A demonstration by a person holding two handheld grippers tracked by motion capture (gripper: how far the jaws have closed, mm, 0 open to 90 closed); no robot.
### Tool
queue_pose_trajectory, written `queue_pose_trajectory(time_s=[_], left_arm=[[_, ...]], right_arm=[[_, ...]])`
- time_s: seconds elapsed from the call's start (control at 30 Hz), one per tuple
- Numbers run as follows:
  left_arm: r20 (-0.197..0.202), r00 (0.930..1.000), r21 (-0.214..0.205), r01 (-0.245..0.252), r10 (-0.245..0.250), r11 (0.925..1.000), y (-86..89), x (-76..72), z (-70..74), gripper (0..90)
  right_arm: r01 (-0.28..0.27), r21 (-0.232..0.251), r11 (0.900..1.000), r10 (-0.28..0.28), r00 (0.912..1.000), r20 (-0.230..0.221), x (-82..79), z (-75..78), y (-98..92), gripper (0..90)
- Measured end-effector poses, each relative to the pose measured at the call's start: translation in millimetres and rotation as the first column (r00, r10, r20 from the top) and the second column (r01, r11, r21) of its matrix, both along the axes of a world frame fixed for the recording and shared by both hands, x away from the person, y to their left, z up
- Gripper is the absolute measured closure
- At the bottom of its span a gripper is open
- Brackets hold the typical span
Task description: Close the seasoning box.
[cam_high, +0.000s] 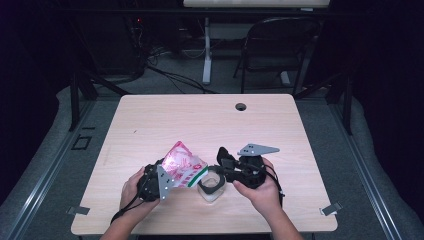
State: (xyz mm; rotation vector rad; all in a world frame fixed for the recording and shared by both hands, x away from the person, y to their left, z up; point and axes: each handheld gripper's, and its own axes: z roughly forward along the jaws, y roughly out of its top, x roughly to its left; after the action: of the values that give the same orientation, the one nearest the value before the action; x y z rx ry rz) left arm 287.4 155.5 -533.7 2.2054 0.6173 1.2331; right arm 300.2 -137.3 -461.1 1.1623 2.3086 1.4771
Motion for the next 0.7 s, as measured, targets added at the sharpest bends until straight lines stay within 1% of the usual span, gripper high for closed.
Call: queue_pose_trajectory(time_s=[0.07,0.17,0.23,0.27,0.33,0.37,0.4,0.47,0.53,0.6,0.67,0.7], left_arm=[[0.006,1.0,0.012,-0.001,0.001,0.9999,0.7,-0.1,0.8,61.4],[0.028,0.9996,0.025,-0.006,0.005,0.9997,1.2,-0.7,2.0,61.4],[0.029,0.9996,0.035,-0.005,0.004,0.9994,1.0,-1.5,3.5,61.4],[0.039,0.9993,0.044,-0.004,0.002,0.999,0.8,-1.5,4.0,61.4],[0.047,0.9989,0.045,-0.001,-0.001,0.999,-0.9,-1.5,4.8,61.5],[0.04,0.9992,0.048,0.001,-0.003,0.9988,-1.8,-1.5,6.1,61.5],[0.043,0.9991,0.052,0.007,-0.009,0.9986,-2.7,-1.1,7.3,61.5],[0.037,0.9992,0.049,0.013,-0.014,0.9987,-5.1,0.0,10.5,61.5],[0.035,0.9989,0.06,0.027,-0.029,0.9978,-7.5,1.7,15.1,61.5],[0.052,0.9976,0.089,0.041,-0.045,0.9952,-9.1,3.2,19.4,61.5],[0.061,0.9969,0.101,0.044,-0.05,0.9939,-9.8,5.3,23.2,61.5],[0.065,0.9966,0.103,0.043,-0.05,0.9938,-10.0,6.2,24.8,61.5]], right_arm=[[0.0,0.004,1.0,0.0,1.0,0.0,0.0,0.0,-0.1,62.7],[-0.002,0.004,1.0,0.002,1.0,0.0,-0.3,0.3,-0.2,62.6],[-0.003,0.006,1.0,0.003,1.0,-0.001,-0.4,0.5,-0.3,62.5],[0.0,0.011,0.9999,0.0,1.0,-0.002,-0.6,0.5,-0.1,62.5],[-0.004,0.006,1.0,0.004,1.0,-0.002,-0.7,1.6,-0.8,62.5],[-0.005,0.008,1.0,0.005,1.0,0.001,-0.8,2.1,-1.0,62.5],[-0.002,0.01,0.9999,0.002,1.0,0.002,-1.3,2.7,-1.0,62.5],[0.0,0.012,0.9999,0.0,1.0,0.008,-1.6,4.4,-2.3,62.5],[0.002,0.017,0.9998,-0.002,0.9999,0.011,-2.2,6.1,-3.2,62.5],[0.003,0.02,0.9998,-0.004,0.9999,0.013,-2.9,7.3,-3.9,62.5],[0.002,0.028,0.9996,-0.003,0.9998,0.02,-3.6,8.5,-4.0,62.5],[0.002,0.023,0.9997,-0.002,0.9998,0.021,-3.9,9.1,-4.5,62.5]])
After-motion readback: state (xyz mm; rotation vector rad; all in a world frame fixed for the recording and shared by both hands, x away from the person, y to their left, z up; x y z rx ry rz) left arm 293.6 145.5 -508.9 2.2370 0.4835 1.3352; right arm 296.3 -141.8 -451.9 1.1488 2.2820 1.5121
